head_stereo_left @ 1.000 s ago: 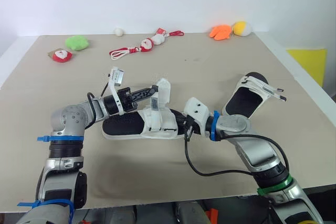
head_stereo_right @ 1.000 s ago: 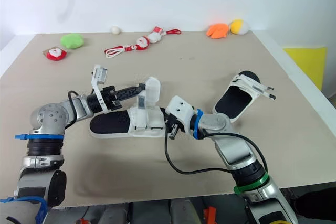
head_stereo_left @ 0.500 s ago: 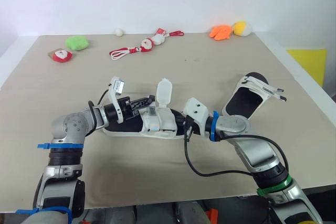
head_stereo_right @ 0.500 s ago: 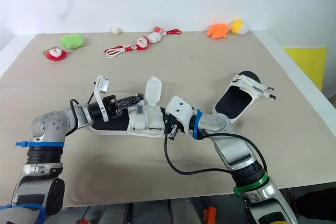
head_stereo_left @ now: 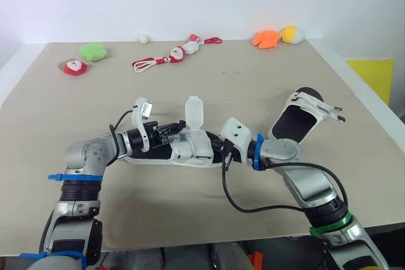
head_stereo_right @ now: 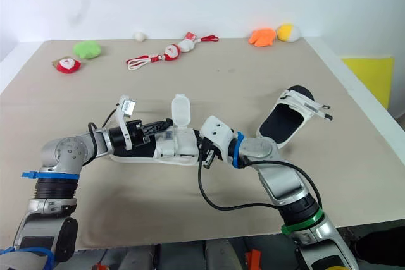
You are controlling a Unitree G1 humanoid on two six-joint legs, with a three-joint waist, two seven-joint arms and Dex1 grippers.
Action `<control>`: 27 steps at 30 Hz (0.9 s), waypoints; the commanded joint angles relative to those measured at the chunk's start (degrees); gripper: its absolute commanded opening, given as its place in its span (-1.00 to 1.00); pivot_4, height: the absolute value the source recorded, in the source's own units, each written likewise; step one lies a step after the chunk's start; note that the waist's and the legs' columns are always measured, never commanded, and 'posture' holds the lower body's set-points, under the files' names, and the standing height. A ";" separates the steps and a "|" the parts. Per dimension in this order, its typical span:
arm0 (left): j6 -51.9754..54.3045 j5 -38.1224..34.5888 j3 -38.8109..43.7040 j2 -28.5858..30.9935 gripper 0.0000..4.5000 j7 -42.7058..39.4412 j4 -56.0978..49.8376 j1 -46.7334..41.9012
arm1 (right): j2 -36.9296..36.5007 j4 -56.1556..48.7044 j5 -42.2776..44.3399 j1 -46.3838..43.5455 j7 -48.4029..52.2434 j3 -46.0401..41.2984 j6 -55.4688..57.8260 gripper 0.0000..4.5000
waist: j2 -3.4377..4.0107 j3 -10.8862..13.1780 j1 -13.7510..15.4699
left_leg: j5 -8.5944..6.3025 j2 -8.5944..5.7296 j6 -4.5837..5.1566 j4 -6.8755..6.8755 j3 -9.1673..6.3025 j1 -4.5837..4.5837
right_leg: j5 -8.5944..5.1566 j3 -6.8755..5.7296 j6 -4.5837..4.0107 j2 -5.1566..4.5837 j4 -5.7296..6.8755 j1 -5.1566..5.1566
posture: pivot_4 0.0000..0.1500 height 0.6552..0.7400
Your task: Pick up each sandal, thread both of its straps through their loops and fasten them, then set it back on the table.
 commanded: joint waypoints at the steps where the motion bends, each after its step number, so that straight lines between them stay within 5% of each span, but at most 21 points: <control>1: 0.74 -0.73 1.56 1.40 -0.37 -0.06 -3.08 0.32 | 0.12 0.30 0.07 0.53 0.04 0.47 0.67 -1.00 | 0.00 0.00 -0.01 | 0.00 0.00 0.00 0.00 0.00 0.00 | 0.00 0.00 0.00 0.00 0.00 -0.01 | 1.00 1.00; 5: 1.76 -1.46 2.67 3.83 0.34 -0.78 -5.40 1.14 | -1.21 1.36 -1.45 -0.12 -0.41 2.04 5.94 -1.00 | 0.00 0.00 -0.05 | 0.00 0.00 0.00 -0.01 0.00 0.00 | 0.00 0.00 0.00 0.00 0.00 -0.02 | 1.00 1.00; 7: 2.09 -1.70 3.39 4.74 0.54 -0.82 -5.70 1.23 | -1.35 1.97 -1.76 -0.34 -0.77 2.41 7.77 -1.00 | 0.00 0.00 0.00 | 0.00 0.00 0.00 -0.01 -0.01 0.00 | 0.00 -0.01 -0.01 0.00 0.00 -0.01 | 1.00 1.00; 9: 1.84 -1.73 4.26 5.62 0.98 -0.85 -5.24 0.76 | -1.33 2.56 -2.00 -0.49 -1.18 2.73 8.72 -1.00 | -0.02 -0.01 0.07 | 0.00 0.00 0.00 0.01 -0.02 0.00 | -0.09 -0.02 -0.16 -0.01 0.00 0.02 | 1.00 1.00; 15: 0.96 -2.29 7.17 5.76 0.98 -0.25 -1.50 -4.75 | -1.14 2.76 -1.91 -0.62 -1.40 3.31 8.63 -1.00 | -0.05 -0.03 0.22 | 0.08 -0.04 -0.05 0.07 -0.07 0.05 | -0.08 -0.03 -0.15 -0.02 0.00 0.11 | 1.00 1.00; 27: 9.09 -0.57 6.35 -2.19 0.98 1.53 25.57 -23.07 | 0.30 1.22 -1.33 0.13 -1.87 2.76 4.06 -1.00 | -0.09 -0.05 -0.38 | 0.15 -0.06 -0.03 -0.05 -0.16 0.07 | 0.06 -0.07 0.09 0.02 -0.03 0.11 | 1.00 1.00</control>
